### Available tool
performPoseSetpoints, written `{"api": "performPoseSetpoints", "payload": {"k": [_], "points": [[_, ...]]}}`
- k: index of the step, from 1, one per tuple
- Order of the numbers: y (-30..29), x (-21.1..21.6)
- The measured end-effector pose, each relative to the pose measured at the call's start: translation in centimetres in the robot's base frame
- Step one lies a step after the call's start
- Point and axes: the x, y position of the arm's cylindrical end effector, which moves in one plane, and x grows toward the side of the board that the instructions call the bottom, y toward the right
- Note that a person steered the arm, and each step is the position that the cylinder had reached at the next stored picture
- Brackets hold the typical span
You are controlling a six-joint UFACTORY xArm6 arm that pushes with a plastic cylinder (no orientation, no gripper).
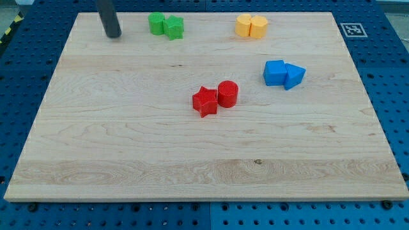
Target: Slide the green blocks close to the yellow blocks
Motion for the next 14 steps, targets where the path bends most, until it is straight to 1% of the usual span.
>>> {"api": "performPoseSetpoints", "payload": {"k": [1, 2, 4, 5, 7, 9, 10, 11, 12, 13, 14], "points": [[0.0, -2.6], [0.3, -2.4], [9.0, -1.1], [12.5, 0.5], [16.6, 2.5], [21.6, 2.5], [21.7, 3.6], [21.4, 5.7], [21.4, 8.6], [23.0, 10.7], [27.7, 11.2]]}}
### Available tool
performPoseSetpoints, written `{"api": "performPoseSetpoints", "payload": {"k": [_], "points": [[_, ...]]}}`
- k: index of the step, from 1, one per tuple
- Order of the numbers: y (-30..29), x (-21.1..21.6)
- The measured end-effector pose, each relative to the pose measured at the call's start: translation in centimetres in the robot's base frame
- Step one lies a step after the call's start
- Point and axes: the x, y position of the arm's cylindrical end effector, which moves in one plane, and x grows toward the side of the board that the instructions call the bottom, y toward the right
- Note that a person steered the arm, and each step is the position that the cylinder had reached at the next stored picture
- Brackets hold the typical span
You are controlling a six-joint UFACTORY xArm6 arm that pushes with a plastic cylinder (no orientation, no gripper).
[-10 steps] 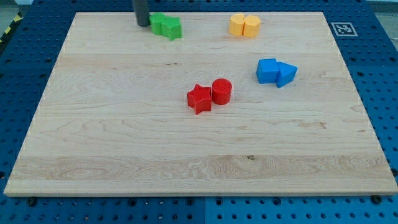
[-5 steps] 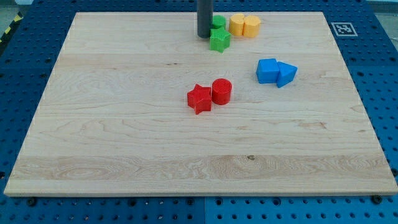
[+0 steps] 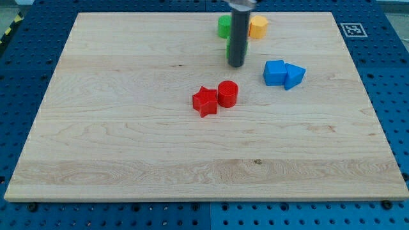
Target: Slide the green blocks close to the yellow blocks
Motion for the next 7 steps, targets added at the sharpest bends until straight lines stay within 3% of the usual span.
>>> {"api": "performPoseSetpoints", "payload": {"k": [2, 3, 7], "points": [[1.0, 0.0], [-1.5, -0.1], [-1.8, -4.7]]}}
